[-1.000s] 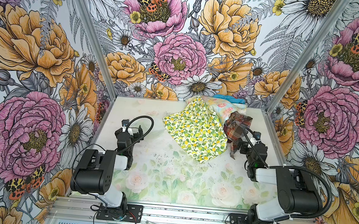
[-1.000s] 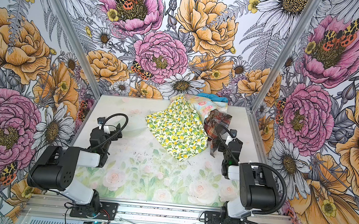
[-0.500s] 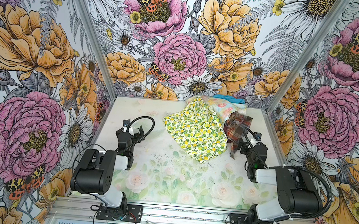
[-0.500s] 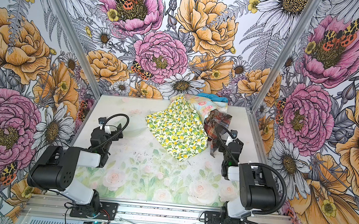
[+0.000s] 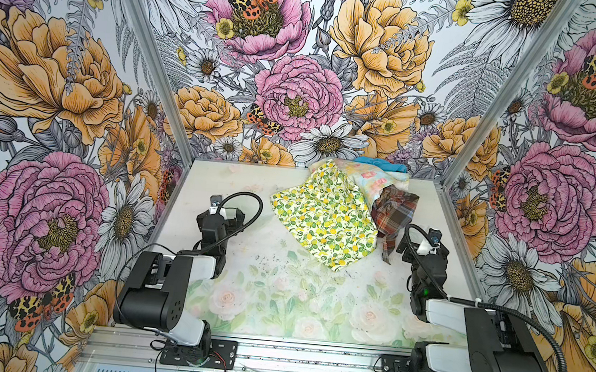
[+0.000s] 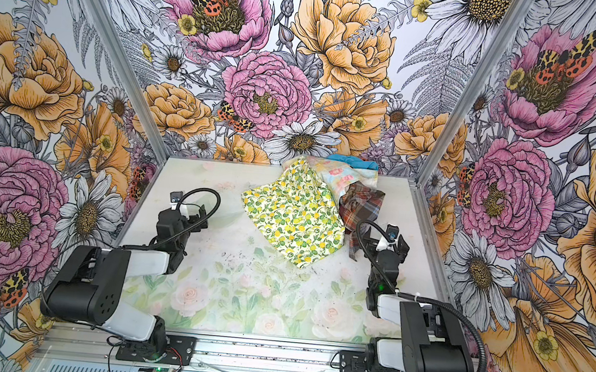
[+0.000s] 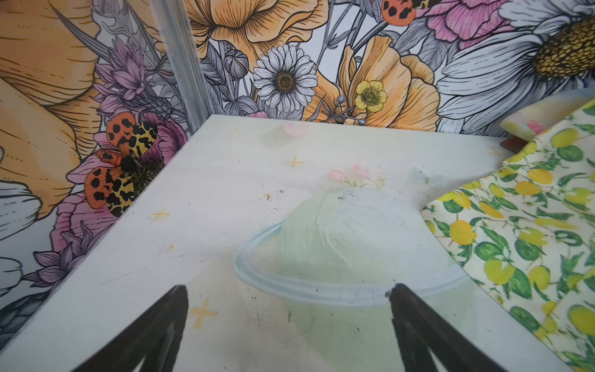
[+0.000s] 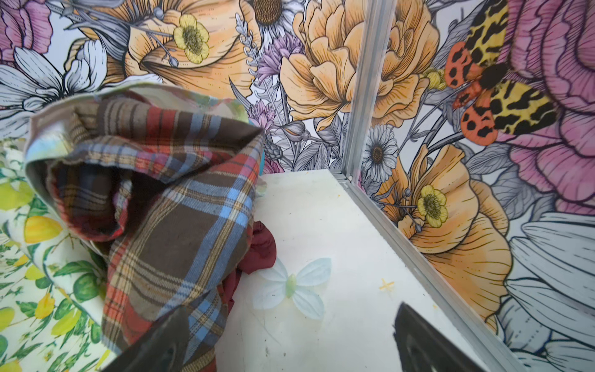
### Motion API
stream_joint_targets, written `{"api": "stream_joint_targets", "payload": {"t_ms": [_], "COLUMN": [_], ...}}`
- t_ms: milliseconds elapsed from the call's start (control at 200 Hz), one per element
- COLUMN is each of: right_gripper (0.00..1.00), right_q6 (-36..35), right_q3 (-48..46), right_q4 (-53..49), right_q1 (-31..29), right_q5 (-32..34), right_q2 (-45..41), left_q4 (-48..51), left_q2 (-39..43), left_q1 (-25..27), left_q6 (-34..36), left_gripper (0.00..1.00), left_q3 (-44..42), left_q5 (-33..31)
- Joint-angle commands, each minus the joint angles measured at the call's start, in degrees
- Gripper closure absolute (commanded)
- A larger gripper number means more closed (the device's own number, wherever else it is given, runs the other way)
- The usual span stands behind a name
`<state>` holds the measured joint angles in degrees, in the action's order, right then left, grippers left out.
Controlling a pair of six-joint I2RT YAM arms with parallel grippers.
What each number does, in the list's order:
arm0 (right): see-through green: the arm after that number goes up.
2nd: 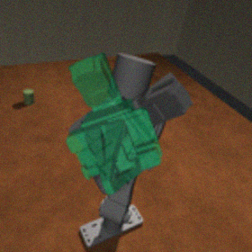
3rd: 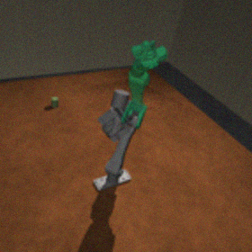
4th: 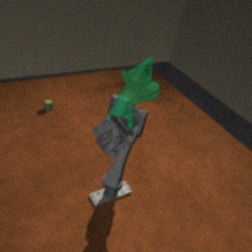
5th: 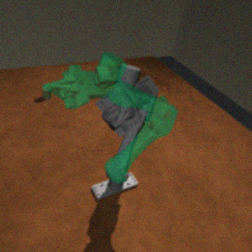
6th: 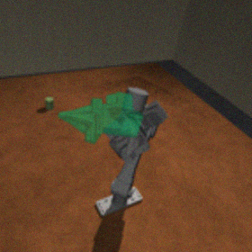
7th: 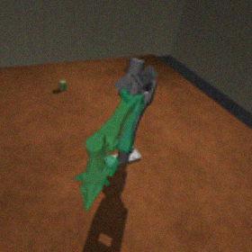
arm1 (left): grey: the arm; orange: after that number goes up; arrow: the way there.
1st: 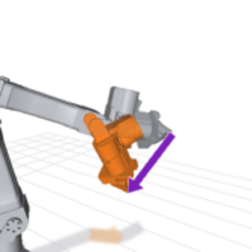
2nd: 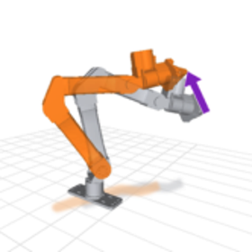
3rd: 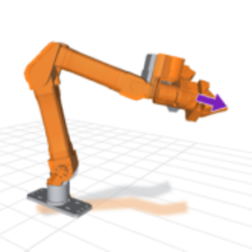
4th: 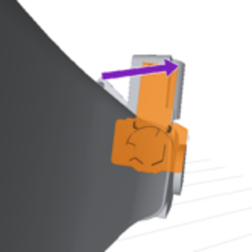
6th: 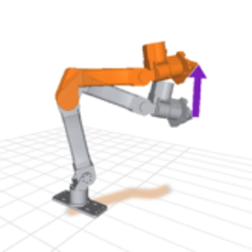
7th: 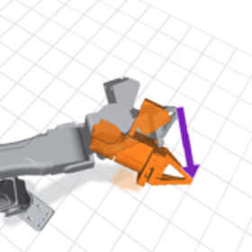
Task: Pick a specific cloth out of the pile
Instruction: 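Reach the right gripper into the plaid shirt while the left arm advances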
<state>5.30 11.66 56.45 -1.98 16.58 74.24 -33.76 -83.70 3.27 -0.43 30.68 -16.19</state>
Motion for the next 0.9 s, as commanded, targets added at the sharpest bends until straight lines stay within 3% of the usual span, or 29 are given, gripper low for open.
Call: {"api": "stream_joint_targets", "payload": {"t_ms": [0, 185, 310, 465, 660, 895], "right_gripper": [0.01, 0.0, 0.01, 0.01, 0.02, 0.04], "right_q6": [1.64, 4.87, 7.74, 13.15, 17.03, 23.37], "right_q3": [-1.05, 0.51, 3.99, 8.25, 14.27, 22.51], "right_q4": [-0.2, -8.42, -19.27, -31.27, -43.46, -53.44], "right_q1": [-0.48, -0.48, -0.33, 0.24, 1.55, 5.54], "right_q5": [3.56, 8.36, 10.35, 12.36, 9.17, -3.26], "right_q2": [-2.37, -8.31, -13.8, -18.06, -19.92, -17.93], "left_q4": [19.75, 31.85, 30.96, 31.37, 32.09, 32.54], "left_q2": [5.82, 8.8, 10.98, 11.62, 12.58, 11.94], "left_q1": [0.35, 3.63, 5.51, 9.69, 14.78, 21.98], "left_q6": [-6.98, -10.48, -14.61, -15.73, -15.08, -13.65], "left_gripper": [0.01, 0.01, 0.01, 0.01, 0.01, 0.01], "left_q3": [9.31, 17.63, 17.95, 18.93, 19.6, 20.02], "left_q5": [-4.71, 1.48, 8.59, 11.84, 12.67, 12.85]}}
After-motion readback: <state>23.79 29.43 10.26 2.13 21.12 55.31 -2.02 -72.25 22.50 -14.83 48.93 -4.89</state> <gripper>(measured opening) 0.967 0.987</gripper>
